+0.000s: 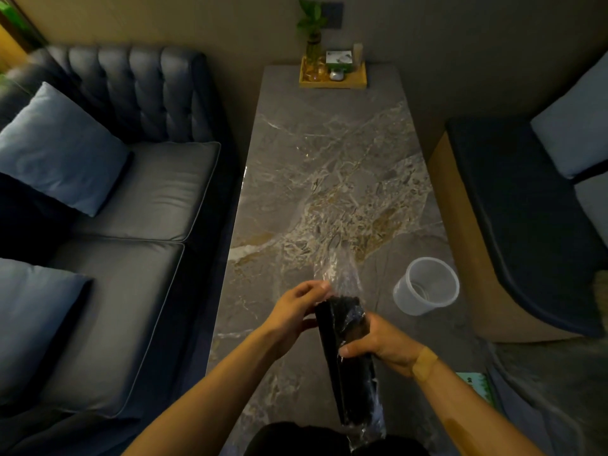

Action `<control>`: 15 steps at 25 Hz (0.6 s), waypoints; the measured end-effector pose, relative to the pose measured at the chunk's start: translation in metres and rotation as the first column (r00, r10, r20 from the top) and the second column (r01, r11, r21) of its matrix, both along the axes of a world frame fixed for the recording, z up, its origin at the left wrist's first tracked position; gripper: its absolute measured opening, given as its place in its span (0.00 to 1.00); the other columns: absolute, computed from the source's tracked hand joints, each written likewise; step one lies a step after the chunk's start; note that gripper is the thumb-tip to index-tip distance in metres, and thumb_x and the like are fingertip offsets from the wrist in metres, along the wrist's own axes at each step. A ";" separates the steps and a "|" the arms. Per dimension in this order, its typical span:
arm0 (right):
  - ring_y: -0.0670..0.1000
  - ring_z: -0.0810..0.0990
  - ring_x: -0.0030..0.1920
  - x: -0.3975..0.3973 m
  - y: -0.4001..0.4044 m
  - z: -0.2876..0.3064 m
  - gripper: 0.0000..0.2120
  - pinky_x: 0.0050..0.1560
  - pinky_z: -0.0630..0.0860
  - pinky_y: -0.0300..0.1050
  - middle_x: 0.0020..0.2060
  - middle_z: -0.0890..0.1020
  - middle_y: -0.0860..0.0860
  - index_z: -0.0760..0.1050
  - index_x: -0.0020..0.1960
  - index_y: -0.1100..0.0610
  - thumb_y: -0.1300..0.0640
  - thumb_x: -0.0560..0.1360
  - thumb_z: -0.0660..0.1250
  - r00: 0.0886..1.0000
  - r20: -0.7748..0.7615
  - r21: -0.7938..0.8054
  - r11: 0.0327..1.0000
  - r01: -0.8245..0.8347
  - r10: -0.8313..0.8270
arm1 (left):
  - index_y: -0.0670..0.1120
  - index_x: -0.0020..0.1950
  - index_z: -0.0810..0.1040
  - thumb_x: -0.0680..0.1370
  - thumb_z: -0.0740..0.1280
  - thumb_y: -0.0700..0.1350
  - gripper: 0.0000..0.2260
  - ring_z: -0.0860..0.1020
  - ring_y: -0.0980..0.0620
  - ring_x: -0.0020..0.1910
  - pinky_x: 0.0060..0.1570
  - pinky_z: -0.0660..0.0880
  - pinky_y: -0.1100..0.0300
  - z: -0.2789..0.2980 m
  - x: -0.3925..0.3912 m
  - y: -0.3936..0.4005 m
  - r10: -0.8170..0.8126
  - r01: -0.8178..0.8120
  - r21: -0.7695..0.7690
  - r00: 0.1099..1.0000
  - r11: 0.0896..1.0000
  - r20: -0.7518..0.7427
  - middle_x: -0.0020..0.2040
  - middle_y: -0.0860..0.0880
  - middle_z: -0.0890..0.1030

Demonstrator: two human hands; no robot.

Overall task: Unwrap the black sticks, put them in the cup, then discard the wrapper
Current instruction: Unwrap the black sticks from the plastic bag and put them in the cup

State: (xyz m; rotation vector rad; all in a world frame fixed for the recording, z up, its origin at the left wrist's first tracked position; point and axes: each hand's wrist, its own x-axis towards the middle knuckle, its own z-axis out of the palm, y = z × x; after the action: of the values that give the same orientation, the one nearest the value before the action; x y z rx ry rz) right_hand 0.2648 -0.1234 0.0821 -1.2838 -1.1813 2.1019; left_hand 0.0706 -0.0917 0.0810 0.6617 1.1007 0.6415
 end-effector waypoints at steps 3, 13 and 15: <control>0.56 0.80 0.60 -0.003 0.000 -0.015 0.34 0.61 0.77 0.51 0.59 0.82 0.58 0.72 0.66 0.55 0.70 0.64 0.76 0.999 0.034 -0.014 0.999 -0.036 0.036 | 0.48 0.47 0.82 0.74 0.71 0.50 0.07 0.81 0.53 0.43 0.42 0.76 0.60 -0.010 0.000 -0.007 0.053 -0.052 0.010 0.998 0.999 -0.037 0.43 0.49 0.84; 0.49 0.77 0.57 -0.031 -0.012 -0.044 0.33 0.59 0.76 0.46 0.61 0.77 0.53 0.66 0.63 0.52 0.62 0.64 0.79 0.903 0.346 0.140 0.966 0.218 -0.254 | 0.47 0.36 0.81 0.74 0.72 0.45 0.06 0.78 0.55 0.33 0.37 0.76 0.61 -0.046 0.004 -0.013 0.364 -0.352 0.095 0.898 0.931 -0.246 0.31 0.52 0.81; 0.48 0.74 0.55 -0.036 -0.013 -0.033 0.32 0.55 0.74 0.42 0.56 0.73 0.49 0.66 0.59 0.49 0.58 0.63 0.80 0.764 0.417 0.448 0.843 0.299 -0.493 | 0.49 0.37 0.83 0.74 0.73 0.45 0.06 0.80 0.57 0.34 0.37 0.77 0.63 -0.047 0.003 -0.013 0.382 -0.359 0.135 0.895 0.924 -0.230 0.32 0.52 0.83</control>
State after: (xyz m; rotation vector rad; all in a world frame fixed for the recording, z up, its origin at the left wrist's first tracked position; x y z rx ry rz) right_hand 0.2287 -0.1368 0.0494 -1.7897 -1.2676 1.1849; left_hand 0.0734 -0.1047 0.0342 0.6257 1.4628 0.9583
